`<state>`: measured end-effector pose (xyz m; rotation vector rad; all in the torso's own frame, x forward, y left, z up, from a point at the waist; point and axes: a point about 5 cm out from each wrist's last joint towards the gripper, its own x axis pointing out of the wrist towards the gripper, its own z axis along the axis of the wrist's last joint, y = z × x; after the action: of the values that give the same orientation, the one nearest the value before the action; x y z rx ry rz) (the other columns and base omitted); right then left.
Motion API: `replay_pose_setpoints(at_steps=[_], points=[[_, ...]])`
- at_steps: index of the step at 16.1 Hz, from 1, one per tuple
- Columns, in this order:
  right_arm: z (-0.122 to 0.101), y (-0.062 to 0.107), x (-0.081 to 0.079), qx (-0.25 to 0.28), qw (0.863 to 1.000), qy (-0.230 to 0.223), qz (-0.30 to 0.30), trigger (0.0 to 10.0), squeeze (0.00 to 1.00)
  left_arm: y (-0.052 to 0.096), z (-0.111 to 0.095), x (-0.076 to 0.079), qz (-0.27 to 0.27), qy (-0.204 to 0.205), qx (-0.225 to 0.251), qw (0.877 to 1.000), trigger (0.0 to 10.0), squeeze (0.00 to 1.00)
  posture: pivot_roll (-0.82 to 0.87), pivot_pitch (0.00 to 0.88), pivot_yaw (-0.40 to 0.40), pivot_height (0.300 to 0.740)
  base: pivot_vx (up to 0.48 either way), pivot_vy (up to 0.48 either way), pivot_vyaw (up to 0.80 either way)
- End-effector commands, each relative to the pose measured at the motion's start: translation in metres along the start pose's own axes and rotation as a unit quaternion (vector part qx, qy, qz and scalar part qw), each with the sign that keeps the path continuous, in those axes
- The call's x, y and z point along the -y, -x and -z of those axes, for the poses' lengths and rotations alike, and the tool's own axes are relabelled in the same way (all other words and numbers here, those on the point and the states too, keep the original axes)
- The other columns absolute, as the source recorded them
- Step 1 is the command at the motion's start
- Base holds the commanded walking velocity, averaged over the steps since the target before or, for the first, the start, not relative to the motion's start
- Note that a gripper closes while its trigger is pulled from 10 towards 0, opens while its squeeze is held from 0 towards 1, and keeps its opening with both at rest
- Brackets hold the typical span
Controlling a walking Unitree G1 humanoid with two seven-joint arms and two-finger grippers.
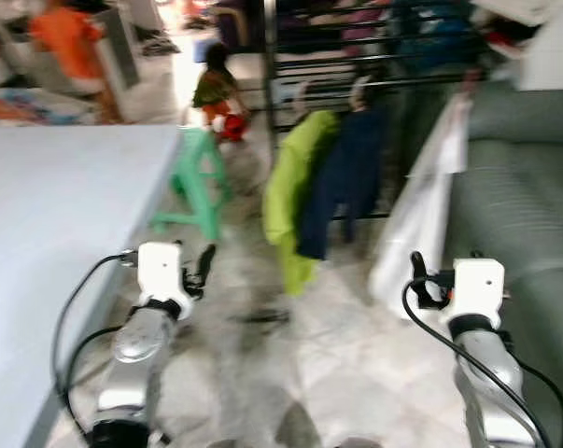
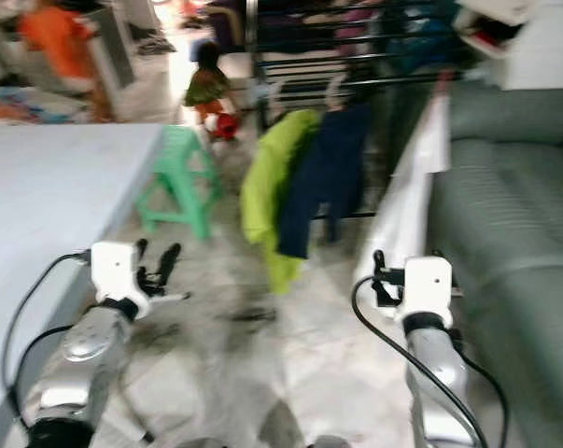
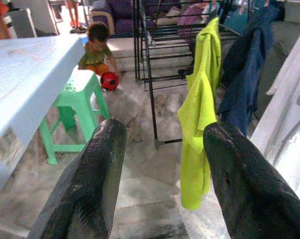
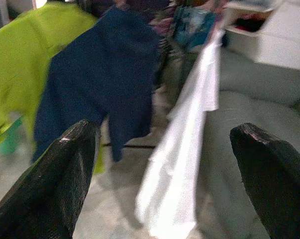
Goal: Hang hanger
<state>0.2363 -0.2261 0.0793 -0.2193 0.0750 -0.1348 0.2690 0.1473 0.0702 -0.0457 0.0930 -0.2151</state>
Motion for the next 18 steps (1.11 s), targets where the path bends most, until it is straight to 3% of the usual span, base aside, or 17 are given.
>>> replay_pose_setpoints(at_steps=[1,3,6,16,18], points=[[-0.003,0.0,-0.003,0.008,1.0,-0.002,-0.006,10.0,0.0,0.001,0.002,0.003,0.006,-0.006,-0.006,1.0,10.0,0.0,-0.09,0.0,0.079,0.74,0.0,0.0,0.8],[-0.001,0.001,-0.004,0.003,1.0,-0.018,-0.005,10.0,0.0,0.001,0.002,0.007,0.018,-0.01,-0.001,1.0,10.0,0.0,-0.09,0.0,0.081,0.74,0.137,0.197,0.78],[-0.004,-0.003,0.0,0.007,1.0,-0.025,0.001,10.0,0.0,0.0,0.0,0.006,0.024,-0.026,0.004,0.999,10.0,0.0,-0.09,0.0,0.083,0.74,0.306,0.365,0.0],[-0.008,-0.004,0.0,0.018,1.0,-0.023,0.005,10.0,0.0,-0.002,-0.004,0.016,0.048,-0.03,0.016,0.998,10.0,0.0,-0.09,0.0,0.086,0.74,0.444,0.0,0.0],[-0.01,-0.005,0.0,0.021,1.0,-0.021,0.002,10.0,0.0,-0.003,-0.003,0.016,0.041,-0.015,0.014,0.999,10.0,0.0,-0.1,0.0,0.082,0.74,0.442,0.0,0.0]])
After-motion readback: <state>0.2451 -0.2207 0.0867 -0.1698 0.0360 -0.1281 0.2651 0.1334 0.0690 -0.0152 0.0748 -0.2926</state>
